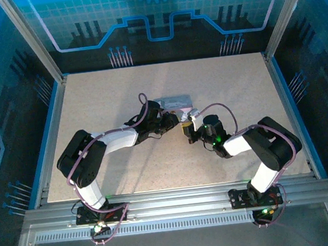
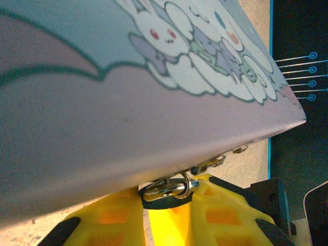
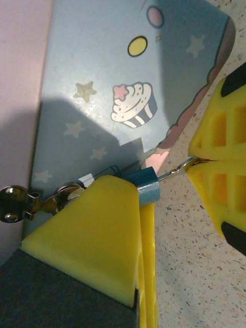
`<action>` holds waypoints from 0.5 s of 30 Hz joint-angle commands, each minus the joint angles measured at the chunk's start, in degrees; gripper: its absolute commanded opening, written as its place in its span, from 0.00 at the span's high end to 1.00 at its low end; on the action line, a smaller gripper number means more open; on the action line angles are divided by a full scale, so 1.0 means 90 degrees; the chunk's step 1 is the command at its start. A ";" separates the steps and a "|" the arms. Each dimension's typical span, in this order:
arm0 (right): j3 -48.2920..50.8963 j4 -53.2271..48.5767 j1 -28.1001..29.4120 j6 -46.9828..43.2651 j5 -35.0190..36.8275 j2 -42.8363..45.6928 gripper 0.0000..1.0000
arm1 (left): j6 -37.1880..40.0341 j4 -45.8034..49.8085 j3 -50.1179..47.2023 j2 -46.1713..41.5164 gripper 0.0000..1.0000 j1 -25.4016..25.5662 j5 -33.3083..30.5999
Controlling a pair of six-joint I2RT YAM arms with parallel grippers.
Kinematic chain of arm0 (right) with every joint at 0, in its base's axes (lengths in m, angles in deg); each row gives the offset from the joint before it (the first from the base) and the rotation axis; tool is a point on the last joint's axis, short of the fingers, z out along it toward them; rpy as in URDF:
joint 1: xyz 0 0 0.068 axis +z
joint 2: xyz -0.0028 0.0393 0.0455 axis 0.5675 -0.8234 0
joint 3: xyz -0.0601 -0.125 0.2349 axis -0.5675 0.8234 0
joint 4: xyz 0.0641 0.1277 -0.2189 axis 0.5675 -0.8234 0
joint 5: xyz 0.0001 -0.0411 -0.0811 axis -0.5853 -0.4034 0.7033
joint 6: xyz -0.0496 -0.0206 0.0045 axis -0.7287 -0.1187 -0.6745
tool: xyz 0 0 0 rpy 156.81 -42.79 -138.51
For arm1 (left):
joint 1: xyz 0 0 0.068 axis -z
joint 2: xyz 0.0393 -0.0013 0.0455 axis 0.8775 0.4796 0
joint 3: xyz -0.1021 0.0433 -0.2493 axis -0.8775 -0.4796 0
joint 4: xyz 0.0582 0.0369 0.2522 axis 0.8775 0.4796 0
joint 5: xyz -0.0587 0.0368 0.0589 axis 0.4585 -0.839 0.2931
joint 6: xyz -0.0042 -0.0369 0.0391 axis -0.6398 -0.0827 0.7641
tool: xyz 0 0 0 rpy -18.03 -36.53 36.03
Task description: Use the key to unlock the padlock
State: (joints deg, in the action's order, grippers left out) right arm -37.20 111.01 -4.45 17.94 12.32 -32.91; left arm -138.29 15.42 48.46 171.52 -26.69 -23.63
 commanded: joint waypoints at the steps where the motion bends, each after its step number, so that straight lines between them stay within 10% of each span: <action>1: -0.0317 0.0772 -0.0158 -0.0029 -0.0133 -0.0110 1.00 | -0.0054 -0.0097 0.0165 -0.0326 0.92 0.0230 0.0751; 15: -0.0549 0.0974 -0.0360 0.0250 -0.1026 -0.0292 1.00 | -0.0054 -0.0088 0.0161 -0.0318 0.92 0.0239 0.0766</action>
State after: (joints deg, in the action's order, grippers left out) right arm -38.42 112.95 -7.20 19.36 4.56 -34.70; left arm -138.29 15.51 48.44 170.89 -26.71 -24.13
